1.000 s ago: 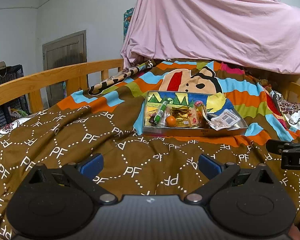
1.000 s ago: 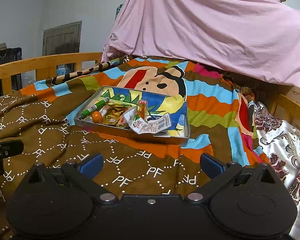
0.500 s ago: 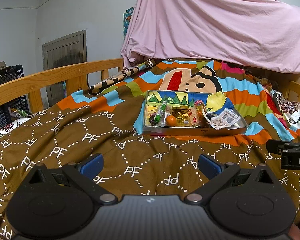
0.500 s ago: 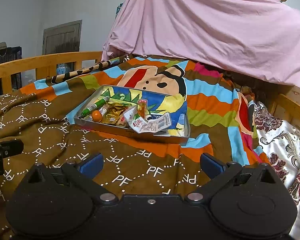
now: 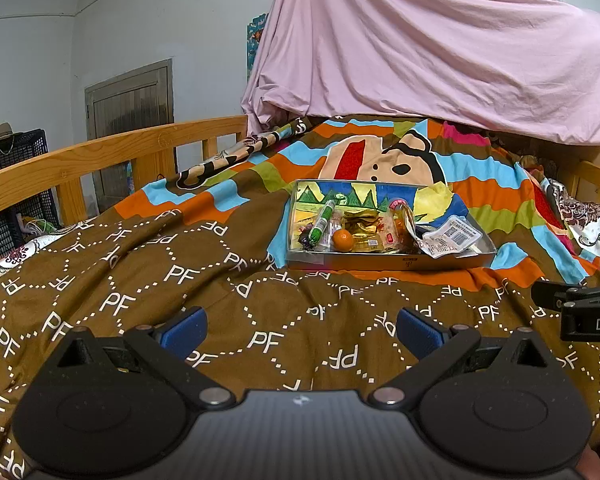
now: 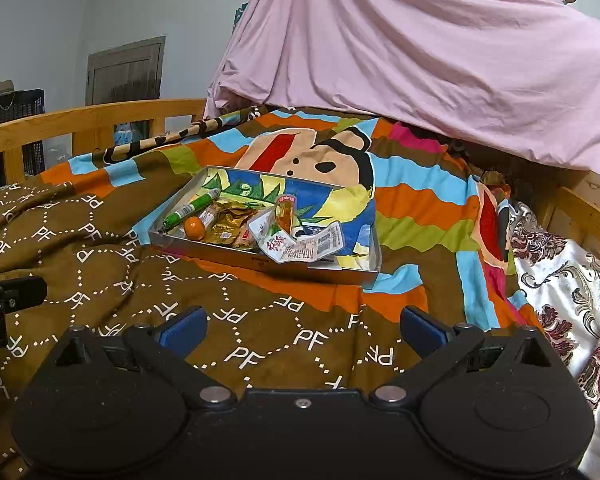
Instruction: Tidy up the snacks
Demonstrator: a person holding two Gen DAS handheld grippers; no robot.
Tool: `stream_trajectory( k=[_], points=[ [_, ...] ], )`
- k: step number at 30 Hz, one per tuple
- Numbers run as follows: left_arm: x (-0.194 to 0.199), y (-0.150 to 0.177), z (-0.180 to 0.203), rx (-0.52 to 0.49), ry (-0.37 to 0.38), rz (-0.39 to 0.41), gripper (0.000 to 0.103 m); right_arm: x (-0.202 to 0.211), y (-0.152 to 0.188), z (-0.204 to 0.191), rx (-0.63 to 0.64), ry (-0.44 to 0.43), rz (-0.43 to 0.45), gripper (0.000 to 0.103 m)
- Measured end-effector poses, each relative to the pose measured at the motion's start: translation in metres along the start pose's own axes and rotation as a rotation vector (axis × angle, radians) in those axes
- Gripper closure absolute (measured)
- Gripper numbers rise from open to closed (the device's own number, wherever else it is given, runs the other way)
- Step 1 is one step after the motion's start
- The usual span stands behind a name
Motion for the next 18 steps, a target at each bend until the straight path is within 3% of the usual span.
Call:
stream_trajectory(
  k=[18],
  points=[
    [-0.0014,0.0056,-0.0033,0.0,-0.002,-0.012,0.0,-0.0026,0.0024,-0.0002,-0.002,-0.001,-0.011,0.001]
  ],
)
Point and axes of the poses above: each gripper's, at about its wrist camera, not at the fingertips, and x roughly against the way its jaws point, z to its right, y to its underside, the point moved 10 cm from there along -x, roughly the way its jaws point, and after that the axes turned 5 degrees about x, right-handed, at the moved point
